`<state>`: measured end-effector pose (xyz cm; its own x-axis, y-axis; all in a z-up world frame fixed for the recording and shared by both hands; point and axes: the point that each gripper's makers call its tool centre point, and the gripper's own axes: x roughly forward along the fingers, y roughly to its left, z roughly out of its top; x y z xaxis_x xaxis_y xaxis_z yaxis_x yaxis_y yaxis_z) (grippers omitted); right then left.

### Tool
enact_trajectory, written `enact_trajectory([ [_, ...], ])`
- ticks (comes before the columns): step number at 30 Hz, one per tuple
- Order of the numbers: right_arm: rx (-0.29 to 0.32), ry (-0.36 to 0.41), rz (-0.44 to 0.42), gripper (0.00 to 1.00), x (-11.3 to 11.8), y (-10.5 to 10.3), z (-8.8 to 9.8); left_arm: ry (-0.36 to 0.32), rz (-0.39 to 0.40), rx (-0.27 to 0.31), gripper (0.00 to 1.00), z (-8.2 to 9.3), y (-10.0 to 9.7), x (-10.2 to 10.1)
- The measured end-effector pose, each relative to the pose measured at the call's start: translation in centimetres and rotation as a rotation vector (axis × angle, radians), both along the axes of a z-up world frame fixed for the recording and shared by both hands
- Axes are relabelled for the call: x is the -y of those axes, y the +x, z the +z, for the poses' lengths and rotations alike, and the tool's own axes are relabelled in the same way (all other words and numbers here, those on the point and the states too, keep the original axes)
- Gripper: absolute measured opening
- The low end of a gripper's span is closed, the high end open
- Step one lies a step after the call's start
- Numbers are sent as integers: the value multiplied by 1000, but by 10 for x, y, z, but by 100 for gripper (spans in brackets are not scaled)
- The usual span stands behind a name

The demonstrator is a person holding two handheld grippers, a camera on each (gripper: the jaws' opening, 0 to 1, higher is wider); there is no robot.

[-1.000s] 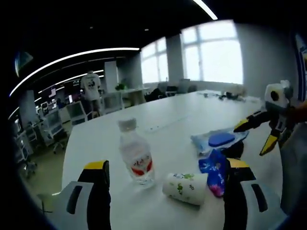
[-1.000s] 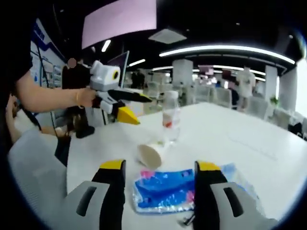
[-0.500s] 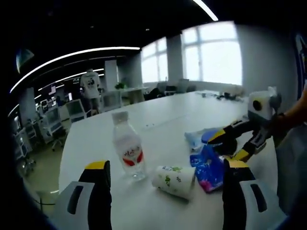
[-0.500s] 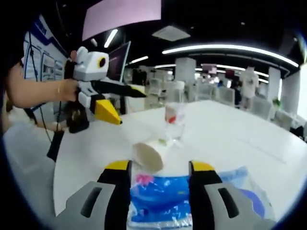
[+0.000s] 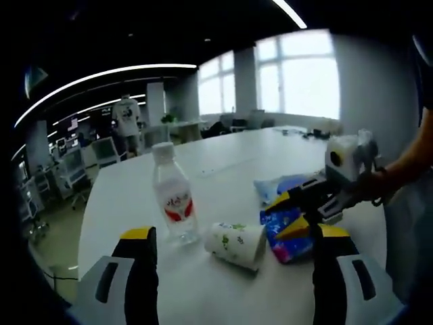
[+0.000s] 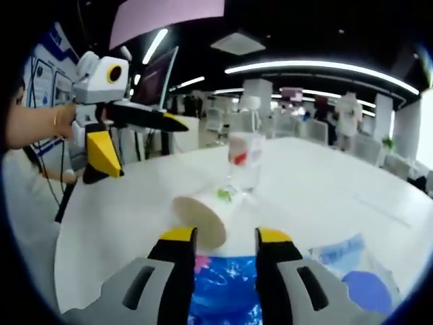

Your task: Arrange the tabletop items into an orderly group along one side of the table until the central work area is clear of visible clutter.

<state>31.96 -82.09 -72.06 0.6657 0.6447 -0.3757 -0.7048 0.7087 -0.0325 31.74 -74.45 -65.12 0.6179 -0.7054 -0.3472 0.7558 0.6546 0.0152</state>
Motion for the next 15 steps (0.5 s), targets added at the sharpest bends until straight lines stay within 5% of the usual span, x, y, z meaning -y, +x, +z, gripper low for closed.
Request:
enact_trajectory([
  [15, -19, 8, -66, 13, -9, 14, -12, -10, 1, -13, 91, -11, -15, 6],
])
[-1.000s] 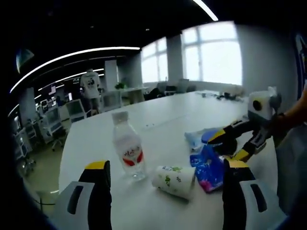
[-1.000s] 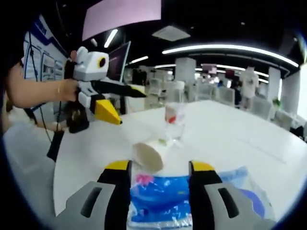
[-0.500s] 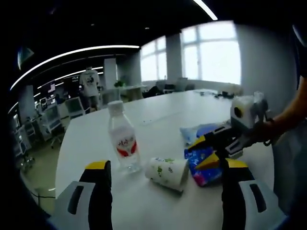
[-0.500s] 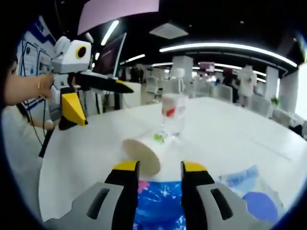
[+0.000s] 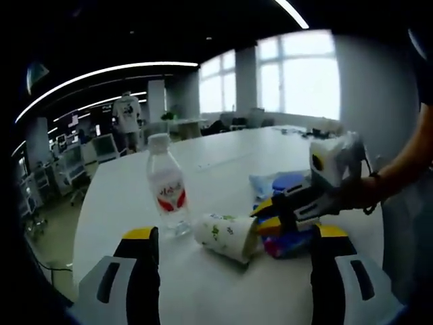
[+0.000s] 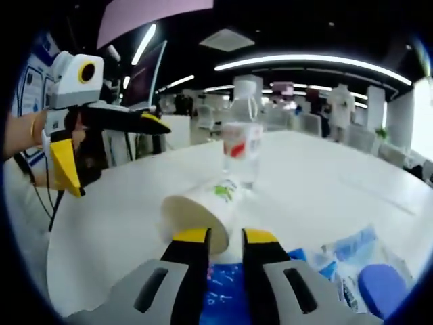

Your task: Arrange the tabletop items into an orderly group along one side of the table until the central work area is clear of visible clutter.

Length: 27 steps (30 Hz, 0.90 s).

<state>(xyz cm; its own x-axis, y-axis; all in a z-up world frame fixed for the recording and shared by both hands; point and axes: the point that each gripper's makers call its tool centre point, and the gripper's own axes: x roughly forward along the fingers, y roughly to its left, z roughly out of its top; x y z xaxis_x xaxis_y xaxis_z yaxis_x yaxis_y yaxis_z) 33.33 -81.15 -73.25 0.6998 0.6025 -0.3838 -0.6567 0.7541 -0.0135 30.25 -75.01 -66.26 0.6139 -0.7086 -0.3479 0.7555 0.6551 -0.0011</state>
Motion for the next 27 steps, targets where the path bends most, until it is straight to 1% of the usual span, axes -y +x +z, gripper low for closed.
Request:
enact_trajectory([
  [3, -13, 20, -21, 10, 0, 2, 0, 10, -12, -6, 90, -3, -3, 3],
  [5, -35, 46, -34, 1, -1, 2, 0, 2, -12, -7, 89, -2, -4, 4],
  [6, -50, 65, -47, 0, 0, 3, 0, -8, -9, -5, 88, -1, -4, 4],
  [7, -61, 75, -48, 0, 0, 2, 0, -16, -11, -7, 87, -1, -5, 6],
  [10, -67, 95, -64, 0, 1, 3, 3, -11, -15, -11, 85, -4, -7, 8],
  [14, -81, 117, -67, 0, 0, 1, 9, -19, -19, -7, 85, -3, -10, 11],
  [16, -99, 131, -69, 0, 0, 0, 11, -10, -27, -7, 85, -4, -12, 13],
  [17, -157, 157, -90, 0, 1, -3, 9, -9, -28, -7, 85, -4, -12, 13],
  [18, -146, 152, -81, 0, 3, -2, 12, -11, -30, -6, 85, -3, -13, 13],
  [19, -151, 151, -82, 0, 3, -3, 12, -14, -33, -5, 85, -2, -14, 14],
  [21, -219, 177, -107, 0, 5, -8, 13, -15, -37, -2, 84, -1, -15, 16],
  [23, -239, 200, -113, 0, 8, -9, 17, -11, -43, 3, 84, 0, -18, 18],
  [24, -270, 216, -128, 0, 9, -11, 18, -11, -45, 4, 84, 1, -18, 18],
  [26, -333, 280, -130, 0, 10, -16, 25, -9, -50, 12, 84, 3, -20, 20],
  [27, -329, 274, -128, 0, 13, -15, 28, -10, -52, 16, 84, 5, -21, 20],
])
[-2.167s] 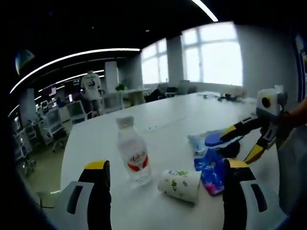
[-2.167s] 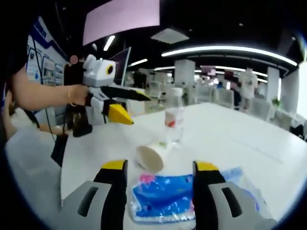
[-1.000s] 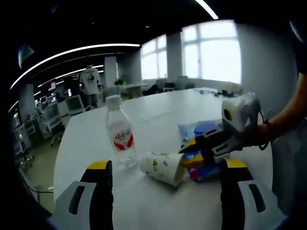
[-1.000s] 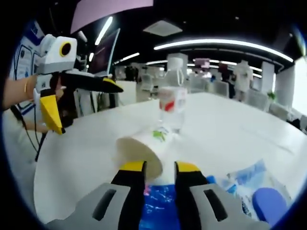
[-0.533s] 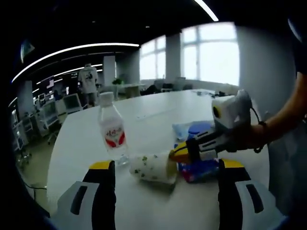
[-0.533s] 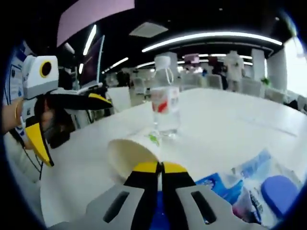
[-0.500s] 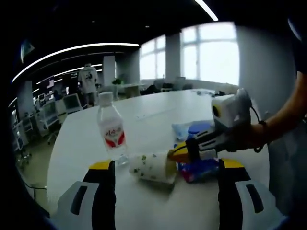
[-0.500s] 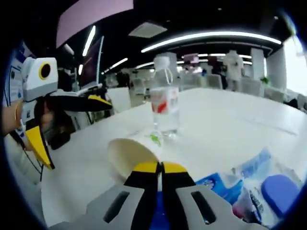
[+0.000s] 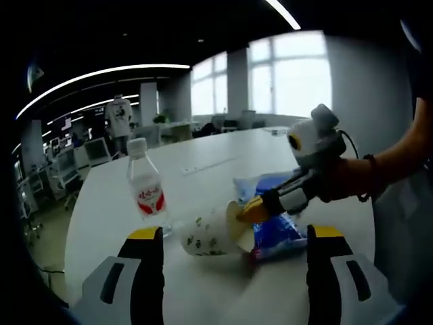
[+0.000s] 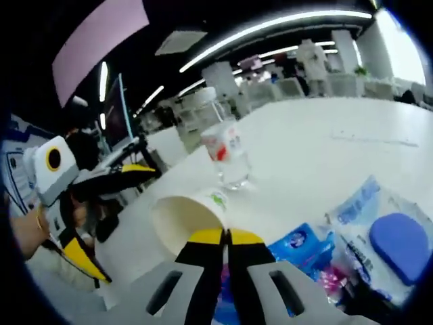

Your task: Arrange the tabletop items into an orderly group along one side of the table until the central work area is clear of visible clutter.

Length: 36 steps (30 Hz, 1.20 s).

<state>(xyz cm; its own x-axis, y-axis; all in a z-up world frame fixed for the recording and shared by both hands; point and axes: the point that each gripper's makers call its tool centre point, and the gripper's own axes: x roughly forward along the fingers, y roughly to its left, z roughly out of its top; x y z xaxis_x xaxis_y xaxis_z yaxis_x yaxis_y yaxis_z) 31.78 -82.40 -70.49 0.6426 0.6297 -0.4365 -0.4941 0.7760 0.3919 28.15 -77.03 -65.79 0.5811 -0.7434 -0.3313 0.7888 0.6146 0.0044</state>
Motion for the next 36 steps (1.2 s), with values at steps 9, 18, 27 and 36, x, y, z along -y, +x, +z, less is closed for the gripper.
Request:
enact_trajectory([
  [9, -18, 21, 50, 0, 9, -18, 33, 25, -40, 38, 81, 10, -14, 7],
  [18, -69, -55, 107, 0, 24, -45, 40, 65, -71, 87, 78, 17, -26, 10],
  [27, -164, -39, 171, 0, 20, -72, 50, 121, -131, 147, 74, 21, -38, 15],
  [36, -223, -117, 203, 0, 33, -99, 41, 187, -202, 213, 67, 24, -53, 24],
])
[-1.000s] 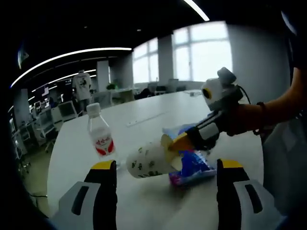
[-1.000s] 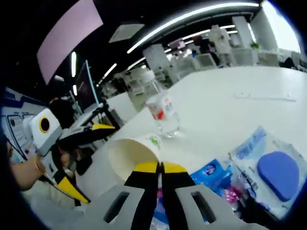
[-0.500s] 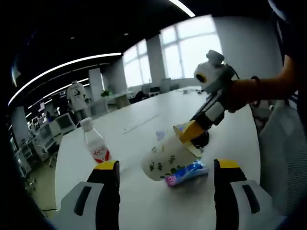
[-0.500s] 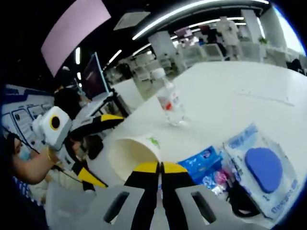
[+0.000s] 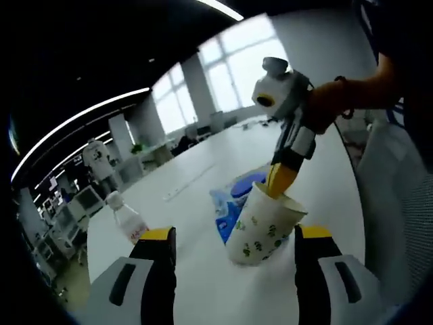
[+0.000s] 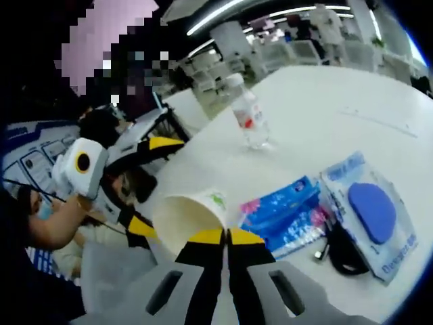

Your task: Arrange the tabletop items into an orderly group along one side of the table until the central work area is clear of visible clutter.

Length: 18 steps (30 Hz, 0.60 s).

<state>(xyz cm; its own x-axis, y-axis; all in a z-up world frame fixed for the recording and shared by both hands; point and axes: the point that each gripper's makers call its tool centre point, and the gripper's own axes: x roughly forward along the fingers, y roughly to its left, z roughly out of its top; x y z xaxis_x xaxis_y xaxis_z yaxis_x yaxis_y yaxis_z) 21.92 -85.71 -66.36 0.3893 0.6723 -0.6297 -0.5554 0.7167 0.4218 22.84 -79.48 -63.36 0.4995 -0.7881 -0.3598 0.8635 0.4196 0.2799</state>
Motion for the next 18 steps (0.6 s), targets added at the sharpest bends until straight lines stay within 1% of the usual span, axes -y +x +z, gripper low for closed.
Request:
enact_trajectory([
  [3, -14, 4, 6, 0, 2, -6, 2, 40, -19, 15, 67, -3, -5, 2],
  [6, -25, 17, 17, 0, 0, -11, 4, 52, -27, 22, 67, -3, -8, 5],
  [7, -23, 15, 17, 0, 1, -11, 4, 66, -33, 27, 67, -4, -9, 6],
  [9, -13, 35, 34, 0, -2, -13, 8, 96, -46, 46, 66, -4, -12, 8],
  [11, -19, 40, 44, 0, -4, -16, 9, 123, -60, 58, 66, -6, -14, 10],
  [14, -14, 19, 56, 0, -3, -19, 7, 121, -67, 62, 63, -3, -17, 13],
  [18, -21, 12, 73, 0, -2, -24, 6, 174, -99, 88, 63, -7, -22, 16],
])
